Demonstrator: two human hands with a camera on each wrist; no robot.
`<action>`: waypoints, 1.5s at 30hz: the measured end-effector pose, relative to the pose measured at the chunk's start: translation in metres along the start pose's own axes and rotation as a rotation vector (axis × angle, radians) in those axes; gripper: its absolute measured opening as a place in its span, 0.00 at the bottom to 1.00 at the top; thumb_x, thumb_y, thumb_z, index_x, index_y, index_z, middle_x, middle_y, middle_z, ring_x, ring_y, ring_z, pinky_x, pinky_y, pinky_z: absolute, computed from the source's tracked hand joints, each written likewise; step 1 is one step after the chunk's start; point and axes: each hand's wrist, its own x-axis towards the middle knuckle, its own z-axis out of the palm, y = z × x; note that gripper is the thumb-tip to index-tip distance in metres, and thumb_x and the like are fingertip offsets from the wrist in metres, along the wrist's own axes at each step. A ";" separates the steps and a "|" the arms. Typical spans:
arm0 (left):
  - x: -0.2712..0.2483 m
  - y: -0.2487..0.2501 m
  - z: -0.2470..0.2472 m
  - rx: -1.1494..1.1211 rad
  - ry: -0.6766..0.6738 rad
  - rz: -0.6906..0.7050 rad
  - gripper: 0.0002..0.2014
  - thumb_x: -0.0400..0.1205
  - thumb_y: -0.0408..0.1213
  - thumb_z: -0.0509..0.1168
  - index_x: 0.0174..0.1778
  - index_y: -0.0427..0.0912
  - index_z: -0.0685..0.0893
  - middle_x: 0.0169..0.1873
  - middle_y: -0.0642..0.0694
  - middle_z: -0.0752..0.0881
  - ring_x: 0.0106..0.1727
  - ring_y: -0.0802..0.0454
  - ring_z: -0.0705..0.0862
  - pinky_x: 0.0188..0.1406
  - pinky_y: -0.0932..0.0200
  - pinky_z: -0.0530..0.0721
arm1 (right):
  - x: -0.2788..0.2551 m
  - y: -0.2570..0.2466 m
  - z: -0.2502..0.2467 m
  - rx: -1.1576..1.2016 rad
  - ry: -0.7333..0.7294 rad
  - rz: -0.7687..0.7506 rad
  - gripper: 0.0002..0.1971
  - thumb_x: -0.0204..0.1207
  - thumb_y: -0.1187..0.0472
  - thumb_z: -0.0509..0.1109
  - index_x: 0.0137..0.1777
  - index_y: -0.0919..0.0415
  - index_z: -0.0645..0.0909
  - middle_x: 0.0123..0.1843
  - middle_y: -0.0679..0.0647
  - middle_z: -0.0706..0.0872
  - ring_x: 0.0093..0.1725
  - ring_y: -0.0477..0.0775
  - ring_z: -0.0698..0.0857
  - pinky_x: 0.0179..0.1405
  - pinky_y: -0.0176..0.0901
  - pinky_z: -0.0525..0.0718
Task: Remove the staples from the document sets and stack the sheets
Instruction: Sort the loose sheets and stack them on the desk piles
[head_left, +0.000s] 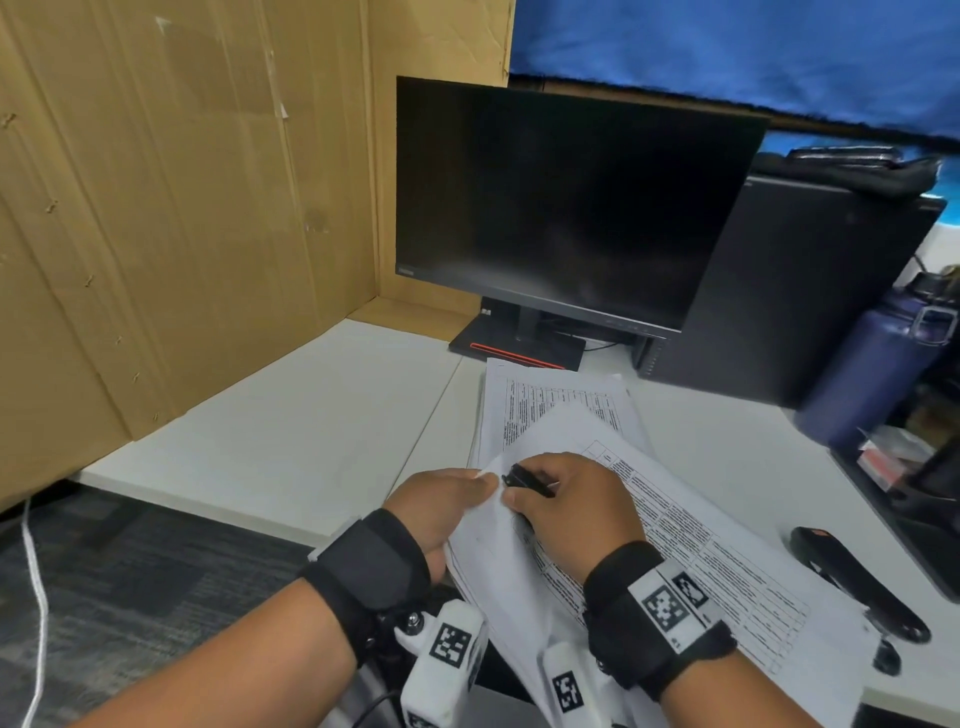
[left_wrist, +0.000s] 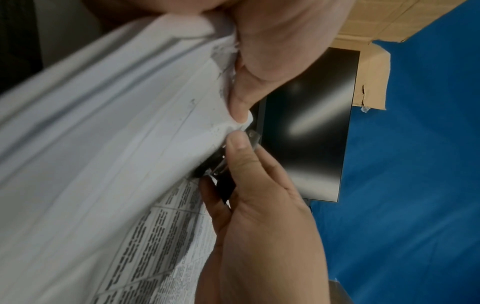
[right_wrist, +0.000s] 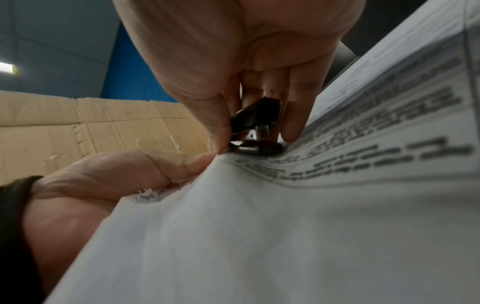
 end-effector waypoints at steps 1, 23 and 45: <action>0.000 0.000 0.000 0.006 0.000 -0.005 0.13 0.86 0.32 0.70 0.63 0.28 0.89 0.56 0.26 0.91 0.64 0.25 0.89 0.68 0.28 0.84 | 0.001 0.001 0.001 0.022 -0.007 0.007 0.03 0.73 0.49 0.78 0.45 0.41 0.89 0.42 0.36 0.90 0.44 0.39 0.88 0.51 0.43 0.87; -0.004 0.014 -0.015 0.046 -0.021 -0.103 0.15 0.84 0.34 0.72 0.66 0.32 0.89 0.59 0.29 0.92 0.62 0.28 0.90 0.71 0.27 0.82 | 0.052 0.095 -0.144 -0.619 -0.111 0.424 0.10 0.74 0.51 0.77 0.49 0.56 0.90 0.51 0.54 0.90 0.50 0.55 0.86 0.47 0.39 0.78; -0.088 0.037 0.050 0.080 -0.223 0.097 0.10 0.72 0.29 0.77 0.47 0.30 0.93 0.43 0.30 0.92 0.42 0.39 0.90 0.54 0.46 0.89 | -0.070 -0.014 -0.069 -0.335 0.204 -0.558 0.02 0.79 0.55 0.68 0.46 0.47 0.82 0.40 0.42 0.80 0.38 0.45 0.80 0.34 0.47 0.83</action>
